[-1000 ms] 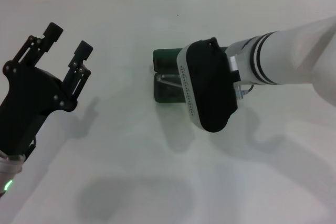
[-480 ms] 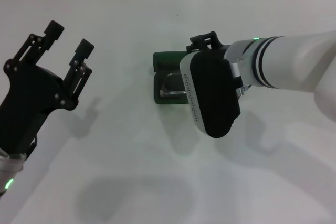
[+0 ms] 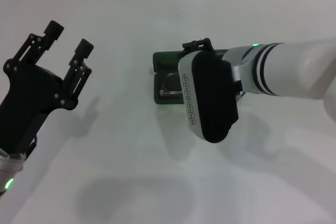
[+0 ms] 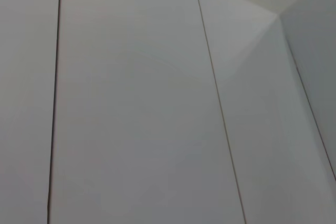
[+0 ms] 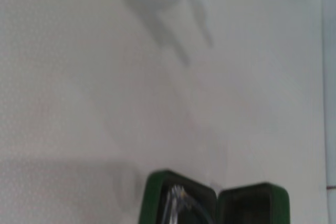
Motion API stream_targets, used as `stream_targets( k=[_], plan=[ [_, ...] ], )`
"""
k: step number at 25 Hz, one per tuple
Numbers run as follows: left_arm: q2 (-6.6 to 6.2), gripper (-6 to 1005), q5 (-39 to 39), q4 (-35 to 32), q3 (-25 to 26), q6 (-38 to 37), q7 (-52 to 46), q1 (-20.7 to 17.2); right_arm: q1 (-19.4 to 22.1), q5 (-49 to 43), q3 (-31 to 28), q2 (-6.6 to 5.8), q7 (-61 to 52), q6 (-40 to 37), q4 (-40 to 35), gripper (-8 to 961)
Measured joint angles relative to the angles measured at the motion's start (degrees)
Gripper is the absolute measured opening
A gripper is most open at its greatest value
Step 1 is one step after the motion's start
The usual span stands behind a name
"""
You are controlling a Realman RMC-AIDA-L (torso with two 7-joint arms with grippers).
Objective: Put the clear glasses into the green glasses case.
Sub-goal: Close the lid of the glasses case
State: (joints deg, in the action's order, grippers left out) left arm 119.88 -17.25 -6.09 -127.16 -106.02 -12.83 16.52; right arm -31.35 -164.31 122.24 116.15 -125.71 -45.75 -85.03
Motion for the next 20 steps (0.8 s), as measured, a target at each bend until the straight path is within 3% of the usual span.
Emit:
stream_targets(
  k=[5,11,16,19,20],
  plan=[
    [0.00,533,-0.11,0.18,0.01,0.02,0.00,-0.17,2.04,3.85,-2.07,-0.10,0.02,1.39,-0.80,601],
    [0.00,533,-0.22,0.35,0.11,0.03,0.00,-0.22,3.98,14.56,-8.84,-0.47,2.88,1.04,-2.10,601],
    [-0.06,533,0.11,0.38,0.06,0.50,-0.92,0.13,7.36,44.35,-25.04,-0.46,16.99,-1.93,0.57,601],
    [-0.08,533,-0.04,0.38,0.20,2.21,-2.82,0.63,7.73,66.17,-36.55,-0.58,29.53,-9.85,9.72,600],
    [-0.09,533,-0.08,0.38,0.22,2.95,-3.74,0.89,6.83,74.85,-42.93,-0.68,36.11,-16.45,16.66,600]
  ],
)
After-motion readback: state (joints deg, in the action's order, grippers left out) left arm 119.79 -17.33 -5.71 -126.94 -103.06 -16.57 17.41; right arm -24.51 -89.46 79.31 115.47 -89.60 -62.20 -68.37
